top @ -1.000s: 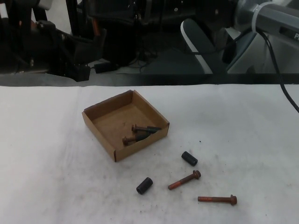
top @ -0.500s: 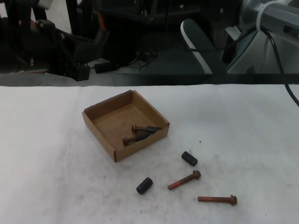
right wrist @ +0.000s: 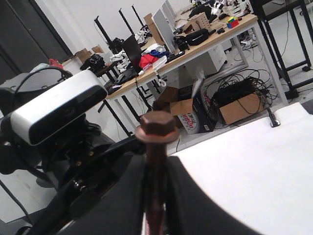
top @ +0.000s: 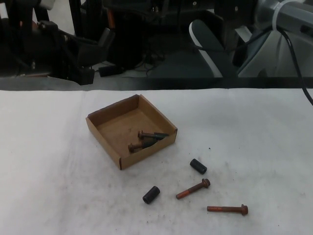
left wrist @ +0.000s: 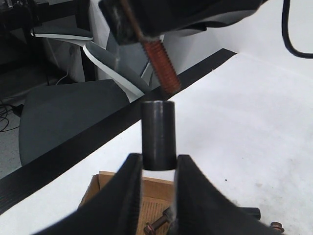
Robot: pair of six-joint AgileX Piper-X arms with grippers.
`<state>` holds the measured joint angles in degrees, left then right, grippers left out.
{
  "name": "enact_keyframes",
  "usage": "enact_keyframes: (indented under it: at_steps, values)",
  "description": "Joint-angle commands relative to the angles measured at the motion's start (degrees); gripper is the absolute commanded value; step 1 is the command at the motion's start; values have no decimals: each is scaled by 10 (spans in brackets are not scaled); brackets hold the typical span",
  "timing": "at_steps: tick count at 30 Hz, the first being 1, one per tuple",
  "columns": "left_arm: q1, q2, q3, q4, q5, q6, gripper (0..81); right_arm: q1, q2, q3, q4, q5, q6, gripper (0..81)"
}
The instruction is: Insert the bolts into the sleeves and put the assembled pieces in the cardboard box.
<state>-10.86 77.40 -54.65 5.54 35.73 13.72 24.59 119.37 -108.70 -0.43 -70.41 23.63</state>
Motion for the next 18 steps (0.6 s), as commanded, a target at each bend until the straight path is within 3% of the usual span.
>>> enact_keyframes:
  at_steps: [1, 18]
  values:
    - [1, -3, -1, -11, 0, -4, 8, -4, -3, -6, -7, -1, -11, 2]
    - [1, -3, -1, -11, 4, -4, 8, -6, 14, -5, -3, -2, -13, 2]
